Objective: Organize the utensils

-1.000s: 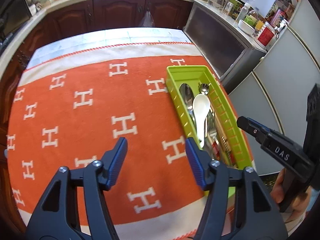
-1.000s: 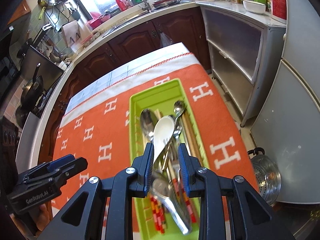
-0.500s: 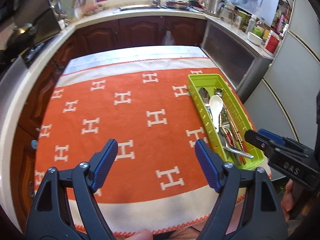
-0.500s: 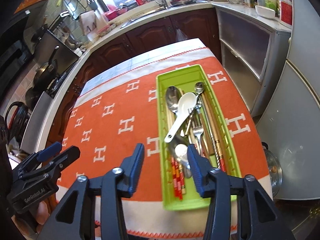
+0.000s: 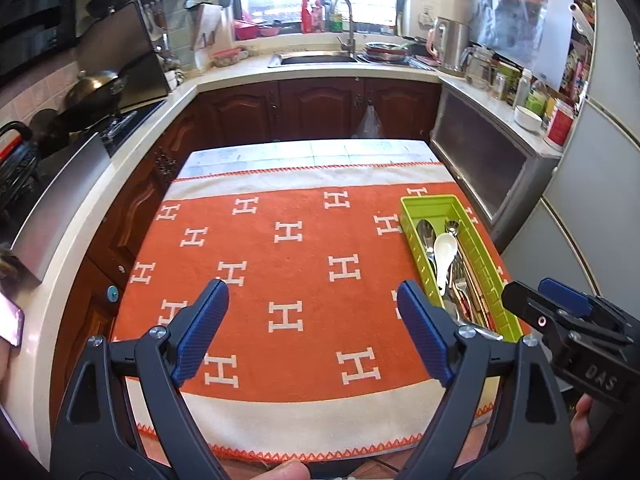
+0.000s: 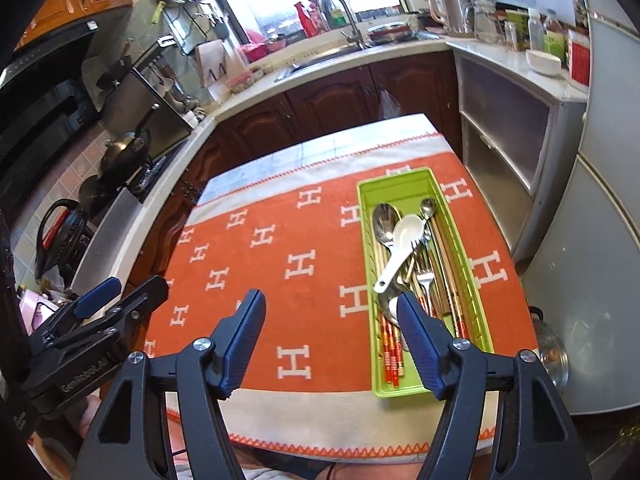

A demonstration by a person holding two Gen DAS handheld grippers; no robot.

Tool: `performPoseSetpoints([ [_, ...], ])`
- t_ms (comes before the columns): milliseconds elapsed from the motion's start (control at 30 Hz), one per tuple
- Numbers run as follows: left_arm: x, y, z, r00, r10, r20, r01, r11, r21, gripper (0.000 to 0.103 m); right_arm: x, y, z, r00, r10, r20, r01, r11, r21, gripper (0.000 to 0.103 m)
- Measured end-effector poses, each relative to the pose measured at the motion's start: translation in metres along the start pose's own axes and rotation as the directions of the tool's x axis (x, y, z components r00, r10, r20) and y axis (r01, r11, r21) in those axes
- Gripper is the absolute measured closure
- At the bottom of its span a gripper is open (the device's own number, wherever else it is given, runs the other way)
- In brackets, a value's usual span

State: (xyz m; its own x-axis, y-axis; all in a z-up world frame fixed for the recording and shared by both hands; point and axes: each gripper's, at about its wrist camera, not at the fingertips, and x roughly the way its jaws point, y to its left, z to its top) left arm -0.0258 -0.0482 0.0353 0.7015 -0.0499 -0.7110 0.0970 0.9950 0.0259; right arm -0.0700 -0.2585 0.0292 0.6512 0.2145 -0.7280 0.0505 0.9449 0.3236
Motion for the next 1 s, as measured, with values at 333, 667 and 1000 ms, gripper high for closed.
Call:
performPoseSetpoints([
  [333,-0.014,0.012,0.000,0.999,0.035,0.036,-0.032,0.996,-0.078,0.018,-0.026,0.042,0.002,0.998,-0.025,0.054,0.030,0.995,-0.096,0.016],
  [667,0.004,0.006,-0.001,1.000,0.026,0.002,-0.025,0.998,-0.049,0.018,-0.020,0.040,0.011,0.996,-0.053,0.067,0.058,0.995,-0.082,0.011],
  [1000,0.014,0.004,0.000,1.000,0.025,-0.008,-0.025,0.999,-0.045,0.018,-0.004,0.034,0.015,0.996,-0.067,0.060,0.071,0.996,-0.057,0.003],
])
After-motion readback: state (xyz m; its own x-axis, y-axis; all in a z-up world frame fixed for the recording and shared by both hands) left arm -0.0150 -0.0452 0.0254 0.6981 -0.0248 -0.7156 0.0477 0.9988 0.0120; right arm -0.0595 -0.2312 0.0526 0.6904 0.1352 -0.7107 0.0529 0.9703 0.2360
